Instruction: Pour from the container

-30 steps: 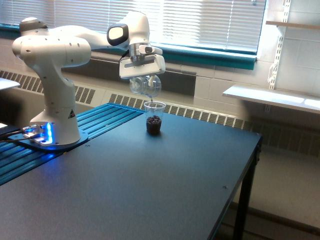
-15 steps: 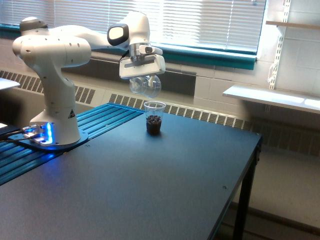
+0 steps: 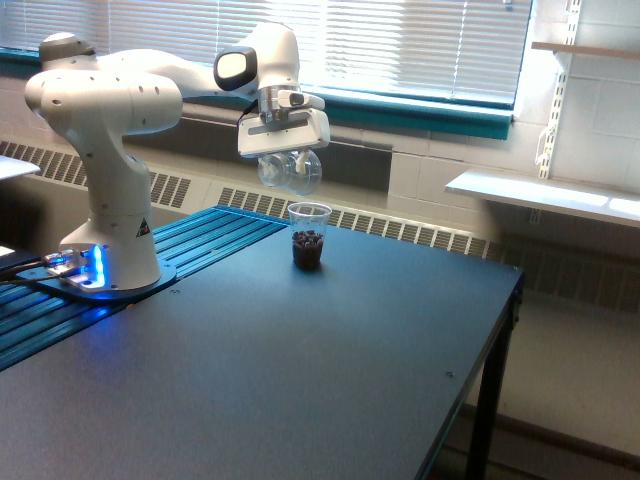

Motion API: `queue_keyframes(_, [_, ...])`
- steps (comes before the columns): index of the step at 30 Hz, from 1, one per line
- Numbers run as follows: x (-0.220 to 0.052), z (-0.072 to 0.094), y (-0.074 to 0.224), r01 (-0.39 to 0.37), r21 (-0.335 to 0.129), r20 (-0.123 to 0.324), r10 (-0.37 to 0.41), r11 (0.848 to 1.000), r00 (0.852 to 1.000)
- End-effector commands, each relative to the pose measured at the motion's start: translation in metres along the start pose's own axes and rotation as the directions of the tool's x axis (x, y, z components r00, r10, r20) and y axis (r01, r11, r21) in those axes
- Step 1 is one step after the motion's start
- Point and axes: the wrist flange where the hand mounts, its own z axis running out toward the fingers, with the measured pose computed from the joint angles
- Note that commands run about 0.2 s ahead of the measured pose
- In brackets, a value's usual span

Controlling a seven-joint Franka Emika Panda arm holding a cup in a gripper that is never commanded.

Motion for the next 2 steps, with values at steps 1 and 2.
queue_keyframes(1, [-0.0013,-0.0062,0.0041,-0.013,-0.017,-0.020,0.013,1.000,1.000])
queue_keyframes(2, [-0.0014,-0.0062,0.0041,-0.013,-0.017,-0.020,0.013,1.000,1.000])
